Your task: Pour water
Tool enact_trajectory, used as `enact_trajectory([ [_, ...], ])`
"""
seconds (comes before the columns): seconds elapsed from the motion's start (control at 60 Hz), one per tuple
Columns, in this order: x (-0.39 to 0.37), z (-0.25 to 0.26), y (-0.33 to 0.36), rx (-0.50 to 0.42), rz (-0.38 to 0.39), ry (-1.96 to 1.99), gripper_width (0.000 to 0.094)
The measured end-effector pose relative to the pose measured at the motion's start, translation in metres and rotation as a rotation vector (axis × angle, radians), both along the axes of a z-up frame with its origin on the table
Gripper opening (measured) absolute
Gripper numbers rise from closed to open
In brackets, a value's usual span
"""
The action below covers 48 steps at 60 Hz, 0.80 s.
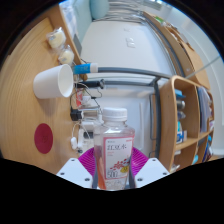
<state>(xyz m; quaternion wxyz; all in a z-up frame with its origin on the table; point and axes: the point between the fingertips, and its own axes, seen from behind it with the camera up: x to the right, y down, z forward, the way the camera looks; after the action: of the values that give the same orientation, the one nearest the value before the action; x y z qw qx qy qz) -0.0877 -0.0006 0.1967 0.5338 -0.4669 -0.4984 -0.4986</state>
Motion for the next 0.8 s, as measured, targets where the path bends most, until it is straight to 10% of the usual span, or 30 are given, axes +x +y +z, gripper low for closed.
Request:
enact_trajectory([
  [0.8, -0.091, -0.016, 0.023, 0.051, 0.08, -0.56, 0.0427],
])
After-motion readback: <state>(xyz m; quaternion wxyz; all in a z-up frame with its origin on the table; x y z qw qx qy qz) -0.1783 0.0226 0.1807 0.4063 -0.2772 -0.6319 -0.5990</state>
